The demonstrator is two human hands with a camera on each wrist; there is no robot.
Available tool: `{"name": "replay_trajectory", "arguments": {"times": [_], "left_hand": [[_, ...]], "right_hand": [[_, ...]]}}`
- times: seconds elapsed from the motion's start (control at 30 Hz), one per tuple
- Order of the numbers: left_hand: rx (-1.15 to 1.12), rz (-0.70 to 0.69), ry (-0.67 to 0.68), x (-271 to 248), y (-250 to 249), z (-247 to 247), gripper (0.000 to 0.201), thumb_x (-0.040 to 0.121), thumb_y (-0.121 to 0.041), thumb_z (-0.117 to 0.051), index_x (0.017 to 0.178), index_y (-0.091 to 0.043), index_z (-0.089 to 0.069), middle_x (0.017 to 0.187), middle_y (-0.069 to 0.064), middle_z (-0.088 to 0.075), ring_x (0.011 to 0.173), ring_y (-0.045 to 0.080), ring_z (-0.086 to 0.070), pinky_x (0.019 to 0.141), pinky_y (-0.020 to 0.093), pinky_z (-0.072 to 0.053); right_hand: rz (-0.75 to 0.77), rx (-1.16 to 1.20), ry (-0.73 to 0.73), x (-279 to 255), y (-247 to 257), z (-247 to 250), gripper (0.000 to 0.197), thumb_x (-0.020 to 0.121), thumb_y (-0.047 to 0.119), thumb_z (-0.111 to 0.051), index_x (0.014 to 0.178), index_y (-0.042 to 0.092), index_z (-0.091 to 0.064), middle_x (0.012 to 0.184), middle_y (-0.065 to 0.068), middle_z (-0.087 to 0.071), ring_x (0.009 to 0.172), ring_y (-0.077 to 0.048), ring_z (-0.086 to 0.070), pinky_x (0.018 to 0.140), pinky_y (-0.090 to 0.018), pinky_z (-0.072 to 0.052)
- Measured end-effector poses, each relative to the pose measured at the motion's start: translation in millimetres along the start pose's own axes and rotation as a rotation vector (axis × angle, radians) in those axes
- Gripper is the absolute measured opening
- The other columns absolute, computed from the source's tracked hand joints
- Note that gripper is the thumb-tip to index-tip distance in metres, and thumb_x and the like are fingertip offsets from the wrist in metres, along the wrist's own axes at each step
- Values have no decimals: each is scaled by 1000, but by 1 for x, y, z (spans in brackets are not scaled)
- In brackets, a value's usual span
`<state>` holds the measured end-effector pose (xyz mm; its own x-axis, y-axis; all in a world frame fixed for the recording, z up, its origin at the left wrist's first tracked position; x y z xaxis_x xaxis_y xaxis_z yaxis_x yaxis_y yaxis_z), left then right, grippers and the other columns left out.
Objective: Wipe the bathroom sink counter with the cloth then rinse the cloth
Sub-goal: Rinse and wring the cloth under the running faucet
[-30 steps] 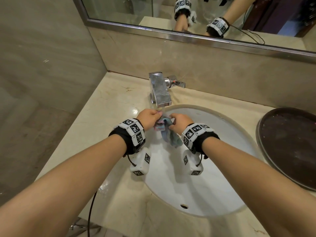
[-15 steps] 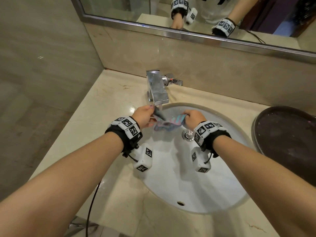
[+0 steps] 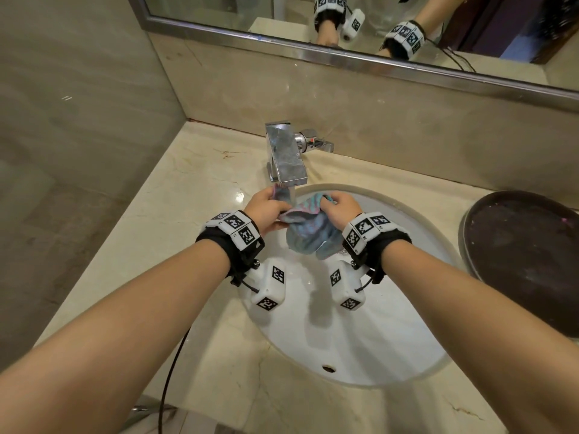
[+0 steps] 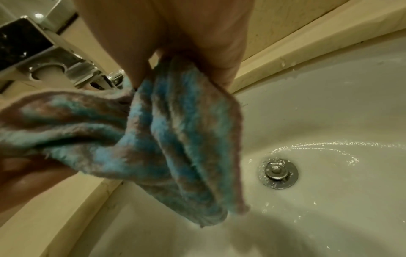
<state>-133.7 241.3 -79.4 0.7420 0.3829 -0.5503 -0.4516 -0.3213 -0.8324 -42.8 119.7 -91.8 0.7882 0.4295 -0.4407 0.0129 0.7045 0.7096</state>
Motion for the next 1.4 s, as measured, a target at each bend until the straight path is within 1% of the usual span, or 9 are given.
{"name": "replay_trajectory", "arguments": {"times": [0.27, 0.37, 0.5, 0.63, 0.83, 0.93, 1.07, 1.17, 1.4], "left_hand": [[-36, 46, -27, 3, 6, 5, 36, 87, 7, -54, 118, -10, -47, 113, 10, -55, 84, 16, -60, 58, 20, -56], [85, 84, 43, 5, 12, 2, 56, 89, -9, -58, 141, -8, -35, 123, 8, -54, 93, 16, -58, 74, 26, -53], [375, 85, 171, 3, 13, 0, 35, 84, -31, -66, 112, -10, -63, 95, -1, -62, 94, 14, -54, 76, 21, -44], [964, 93, 111, 4, 11, 12, 35, 85, -30, -66, 107, -4, -67, 87, 6, -59, 85, 19, -51, 74, 28, -44], [995, 113, -1, 3, 9, 12, 39, 89, -36, -59, 109, -3, -63, 114, 17, -63, 107, 28, -59, 97, 34, -45], [737, 50, 3, 8, 8, 11, 24, 88, -24, -60, 99, -3, -67, 95, 15, -64, 87, 27, -61, 88, 34, -51], [562, -15, -53, 7, 3, 13, 21, 94, -15, -49, 76, -9, -56, 62, 5, -49, 52, 17, -44, 46, 18, -37], [481, -56, -96, 5, 0, 13, 8, 95, -12, -47, 93, -10, -54, 60, 1, -46, 49, 14, -41, 33, 13, -33], [393, -9, -98, 8, 4, 13, 28, 95, -13, -40, 114, -3, -58, 117, 26, -60, 95, 28, -58, 94, 49, -46]], "right_hand": [[-151, -46, -24, 5, -4, -2, 47, 99, 24, -37, 53, 12, -33, 56, -6, -32, 57, -25, -34, 49, -32, -19], [-179, -13, -31, 7, -2, 1, 48, 101, 28, -33, 70, -1, -56, 74, -20, -56, 82, -34, -51, 64, -32, -30], [-209, 36, -39, 10, -1, 7, 50, 102, 27, -26, 126, -9, -52, 134, -27, -50, 125, -35, -47, 97, -32, -37], [-231, 88, -45, 9, -1, 10, 47, 102, 23, -26, 130, -7, -48, 136, -26, -48, 128, -35, -45, 100, -32, -37], [-220, 134, 54, 9, -1, 11, 29, 95, 10, -37, 107, -1, -61, 140, -24, -45, 129, -33, -45, 102, -35, -38], [-232, 108, 172, 7, -5, 3, 22, 86, 9, -52, 67, 18, -49, 128, -21, -55, 107, -27, -55, 98, -38, -45], [-231, 42, 112, 9, -15, 3, 33, 82, 5, -64, 114, 9, -57, 114, -12, -61, 101, -26, -59, 80, -31, -48], [-224, 51, 79, 11, -19, 0, 35, 81, 10, -70, 114, 9, -56, 104, -9, -57, 98, -21, -57, 85, -27, -43], [-356, 326, 167, 15, -23, -22, 21, 77, 23, -74, 72, 8, -60, 88, -13, -68, 83, -28, -65, 85, -38, -53]]}}
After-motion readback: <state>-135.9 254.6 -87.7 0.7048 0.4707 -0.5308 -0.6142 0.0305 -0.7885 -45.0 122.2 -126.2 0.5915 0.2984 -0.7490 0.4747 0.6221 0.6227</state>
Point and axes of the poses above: each hand's wrist, its own x-axis towards the middle knuckle, its own z-axis out of the back of the hand, y = z × x, the point moved 5 cm from there along x, towards the middle knuckle
